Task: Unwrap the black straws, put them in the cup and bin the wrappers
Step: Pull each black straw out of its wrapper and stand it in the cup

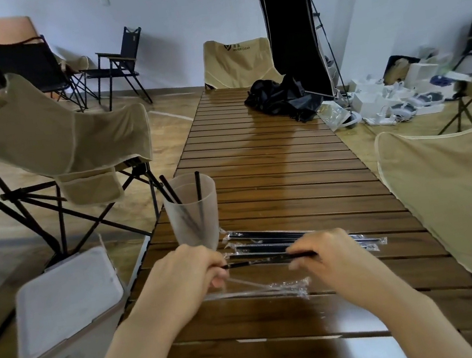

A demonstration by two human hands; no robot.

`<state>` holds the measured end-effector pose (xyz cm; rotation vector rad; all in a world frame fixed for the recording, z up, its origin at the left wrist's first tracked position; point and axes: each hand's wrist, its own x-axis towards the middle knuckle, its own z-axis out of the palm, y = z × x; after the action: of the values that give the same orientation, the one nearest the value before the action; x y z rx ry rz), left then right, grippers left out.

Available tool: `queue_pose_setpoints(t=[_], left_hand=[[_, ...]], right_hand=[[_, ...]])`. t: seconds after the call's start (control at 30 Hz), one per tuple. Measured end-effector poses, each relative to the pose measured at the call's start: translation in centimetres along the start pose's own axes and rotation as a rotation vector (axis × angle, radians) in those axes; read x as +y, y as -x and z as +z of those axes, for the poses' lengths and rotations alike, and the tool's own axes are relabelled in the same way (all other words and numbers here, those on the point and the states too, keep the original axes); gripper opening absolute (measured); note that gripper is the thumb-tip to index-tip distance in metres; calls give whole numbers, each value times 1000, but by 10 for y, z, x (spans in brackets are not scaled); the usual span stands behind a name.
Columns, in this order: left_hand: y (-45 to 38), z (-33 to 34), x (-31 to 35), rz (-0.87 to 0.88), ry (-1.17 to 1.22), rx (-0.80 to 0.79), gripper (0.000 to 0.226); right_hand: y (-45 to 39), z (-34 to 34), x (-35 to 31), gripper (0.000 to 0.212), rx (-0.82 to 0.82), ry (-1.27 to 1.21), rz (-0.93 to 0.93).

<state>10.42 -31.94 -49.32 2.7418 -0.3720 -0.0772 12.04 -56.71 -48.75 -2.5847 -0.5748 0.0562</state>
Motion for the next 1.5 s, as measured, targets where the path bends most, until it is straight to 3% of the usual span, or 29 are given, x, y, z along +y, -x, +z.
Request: queue_pose_setpoints(t=[0.27,0.43,0.73,1.0,1.13,1.27,1.5], left_hand=[[0,-15,-5,-25,37,-114,21],[8,-14,-8,55,92,-13,28],[12,-12,-3,99,140,-14,27],[3,-3,8,113,142,-16,17],[8,-12,-4,38,80,52,34],[16,-21,-17,4,22,55,10],[17,-18,-12,55,-96,24,21]], right_hand=[[2,6,12,18,-2,25,14],[3,7,6,18,41,-37,2],[2,17,0,28,3,-28,-49],[1,21,-2,24,10,-7,-65],[2,4,7,22,74,-19,-26],[5,-3,18,27,100,-19,-28],[4,1,19,20,106,-56,-26]])
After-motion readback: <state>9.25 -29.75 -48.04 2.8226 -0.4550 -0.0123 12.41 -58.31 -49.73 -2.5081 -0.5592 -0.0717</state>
